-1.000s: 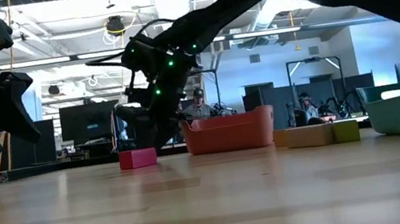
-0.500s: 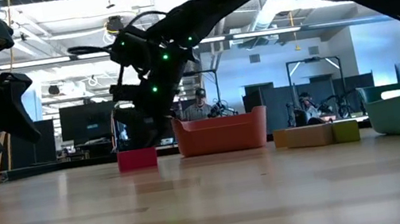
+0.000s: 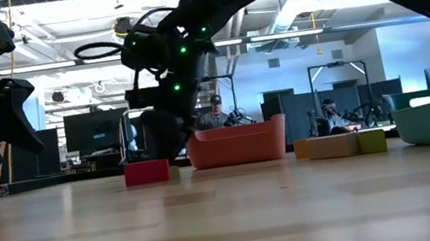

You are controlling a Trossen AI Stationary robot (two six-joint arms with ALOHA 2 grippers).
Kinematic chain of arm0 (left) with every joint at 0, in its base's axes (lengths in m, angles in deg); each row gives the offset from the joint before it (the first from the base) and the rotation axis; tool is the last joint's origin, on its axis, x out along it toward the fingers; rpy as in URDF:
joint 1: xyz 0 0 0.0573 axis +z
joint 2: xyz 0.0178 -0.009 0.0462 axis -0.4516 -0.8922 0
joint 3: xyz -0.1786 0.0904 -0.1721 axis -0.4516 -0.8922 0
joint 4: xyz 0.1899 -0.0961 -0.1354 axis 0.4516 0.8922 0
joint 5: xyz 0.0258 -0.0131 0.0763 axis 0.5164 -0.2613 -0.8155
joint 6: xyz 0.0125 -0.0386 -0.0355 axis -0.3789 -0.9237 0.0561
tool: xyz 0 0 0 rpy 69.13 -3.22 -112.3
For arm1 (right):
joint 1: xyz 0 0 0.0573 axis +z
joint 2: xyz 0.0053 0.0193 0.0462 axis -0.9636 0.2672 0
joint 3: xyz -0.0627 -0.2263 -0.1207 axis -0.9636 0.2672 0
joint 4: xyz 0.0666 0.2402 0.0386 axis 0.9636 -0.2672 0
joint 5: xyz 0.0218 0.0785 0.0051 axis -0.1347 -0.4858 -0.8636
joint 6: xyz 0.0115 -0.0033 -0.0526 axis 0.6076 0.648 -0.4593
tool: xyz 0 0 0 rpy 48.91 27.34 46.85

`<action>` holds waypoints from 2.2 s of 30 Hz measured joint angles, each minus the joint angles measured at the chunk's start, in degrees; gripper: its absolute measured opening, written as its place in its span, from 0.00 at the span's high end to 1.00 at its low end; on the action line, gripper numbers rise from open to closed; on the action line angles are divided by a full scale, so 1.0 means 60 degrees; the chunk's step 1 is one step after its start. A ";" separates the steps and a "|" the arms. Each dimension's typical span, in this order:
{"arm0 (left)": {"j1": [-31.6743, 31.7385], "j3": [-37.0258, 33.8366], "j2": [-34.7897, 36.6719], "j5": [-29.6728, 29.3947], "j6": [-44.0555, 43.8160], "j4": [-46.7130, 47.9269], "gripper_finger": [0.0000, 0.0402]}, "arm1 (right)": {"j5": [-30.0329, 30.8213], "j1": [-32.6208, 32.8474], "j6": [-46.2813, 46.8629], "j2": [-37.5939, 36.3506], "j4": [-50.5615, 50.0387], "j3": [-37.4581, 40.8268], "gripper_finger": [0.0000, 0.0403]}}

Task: Sort blocks by size
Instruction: Put the medium light green block into the green bin

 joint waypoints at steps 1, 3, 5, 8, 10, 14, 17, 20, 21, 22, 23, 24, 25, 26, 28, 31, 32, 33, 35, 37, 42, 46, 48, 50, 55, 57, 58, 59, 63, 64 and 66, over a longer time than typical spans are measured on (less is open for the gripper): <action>0.0000 0.0000 0.0000 0.0005 0.0004 0.0005 0.33 | 0.0000 0.0000 0.0000 -0.0048 -0.0125 0.0013 0.44; 0.0000 0.0000 0.0000 0.0009 0.0011 0.0003 0.33 | 0.0016 0.0000 -0.0014 -0.0197 -0.0211 0.0039 0.44; 0.0000 0.0000 0.0000 0.0015 0.0001 0.0004 0.33 | 0.0318 0.0000 -0.0123 -0.0339 -0.0421 0.0046 0.44; -0.0029 0.0000 0.0000 0.0026 -0.0058 0.0032 0.33 | 0.0668 0.0000 -0.0292 -0.0605 -0.1025 0.0043 0.44; -0.0075 0.0000 0.0000 0.0054 -0.0068 0.0029 0.33 | 0.0671 0.0006 -0.0304 -0.0713 -0.1283 0.0039 0.44; -0.0120 0.0000 0.0000 0.0055 -0.0083 0.0022 0.33 | 0.0732 0.0232 -0.0510 -0.0738 -0.1564 0.0039 0.44; -0.0120 0.0000 0.0000 0.0055 -0.0070 0.0022 0.33 | 0.0716 0.0586 -0.1035 -0.0745 -0.1563 0.0039 0.44; -0.0120 0.0000 0.0000 0.0055 -0.0060 0.0018 0.33 | 0.0721 0.1001 -0.1909 -0.0745 -0.1521 0.0039 0.44; -0.0120 0.0000 0.0000 0.0055 -0.0057 0.0017 0.33 | 0.0819 0.1130 -0.2091 -0.0745 -0.1428 0.0065 0.44; -0.0120 0.0000 0.0000 0.0055 -0.0061 0.0013 0.33 | 0.0967 0.1249 -0.2235 -0.0745 -0.1358 0.0068 0.44; -0.0120 0.0000 0.0000 0.0052 -0.0060 0.0011 0.33 | 0.1087 0.1353 -0.2372 -0.0745 -0.1316 0.0068 0.44; -0.0120 0.0000 0.0000 0.0054 -0.0057 0.0011 0.33 | 0.1132 0.1446 -0.2519 -0.0745 -0.1299 0.0071 0.44; -0.0120 0.0000 0.0000 0.0051 -0.0057 0.0007 0.33 | 0.1133 0.1523 -0.2630 -0.0745 -0.1277 0.0071 0.44; -0.0120 0.0000 0.0000 0.0051 -0.0054 0.0004 0.33 | 0.1133 0.1569 -0.2687 -0.0745 -0.1248 0.0071 0.44; -0.0120 0.0000 0.0000 0.0037 -0.0054 0.0002 0.33 | 0.1041 0.1558 -0.2670 -0.0745 -0.1189 0.0071 0.44; -0.0119 0.0000 0.0000 0.0011 -0.0054 0.0000 0.33 | 0.0658 0.1341 -0.2189 -0.0745 -0.0984 0.0071 0.44; -0.0119 0.0000 0.0000 0.0007 -0.0054 0.0000 0.33 | 0.0577 0.1247 -0.2007 -0.0745 -0.0980 0.0071 0.44; -0.0120 0.0000 0.0000 0.0007 -0.0054 0.0000 0.33 | 0.0526 0.1156 -0.1827 -0.0745 -0.0995 0.0071 0.44; -0.0120 0.0000 0.0000 0.0007 -0.0050 0.0000 0.33 | 0.0434 0.0984 -0.1571 -0.0745 -0.1014 0.0071 0.44; -0.0120 0.0000 0.0000 0.0007 -0.0008 0.0000 0.33 | 0.0256 0.0833 -0.1466 -0.0745 -0.1043 0.0071 0.44; -0.0120 0.0000 0.0000 0.0000 0.0031 0.0000 0.33 | -0.0016 0.0843 -0.1878 -0.0745 -0.1091 0.0071 0.44; -0.0119 0.0000 0.0000 -0.0048 0.0136 0.0002 0.33 | -0.0137 0.0981 -0.2465 -0.0745 -0.1091 0.0071 0.44; -0.0120 0.0000 0.0000 -0.0124 0.0168 0.0001 0.33 | -0.0314 0.1029 -0.2739 -0.0745 -0.1087 0.0071 0.44; -0.0118 0.0000 0.0000 -0.0164 0.0168 0.0003 0.33 | -0.0370 0.1069 -0.2918 -0.0627 -0.1007 0.0065 0.44; -0.0119 0.0000 0.0004 -0.0168 0.0172 -0.0024 0.33 | -0.0351 0.1022 -0.3026 -0.0340 -0.1202 0.0040 0.44; -0.0120 0.0000 0.0004 -0.0171 0.0172 -0.0038 0.33 | -0.0370 0.0962 -0.3001 -0.0160 -0.1328 0.0046 0.44; -0.0120 0.0000 0.0004 -0.0171 0.0172 -0.0044 0.33 | -0.0254 0.0966 -0.2935 -0.0119 -0.1301 0.0044 0.44; -0.0120 0.0000 0.0004 -0.0171 0.0172 -0.0044 0.33 | -0.0194 0.0920 -0.2838 -0.0107 -0.1323 0.0042 0.44; -0.0120 0.0000 0.0004 -0.0171 0.0172 -0.0062 0.33 | -0.0295 0.0849 -0.2559 -0.0107 -0.1489 0.0042 0.44; -0.0120 0.0000 0.0004 -0.0171 0.0172 -0.0074 0.33 | -0.0295 0.0849 -0.2559 -0.0107 -0.1573 0.0042 0.44; -0.0120 0.0000 0.0004 -0.0171 0.0172 -0.0073 0.33 | -0.0295 0.0849 -0.2536 -0.0107 -0.1773 0.0041 0.44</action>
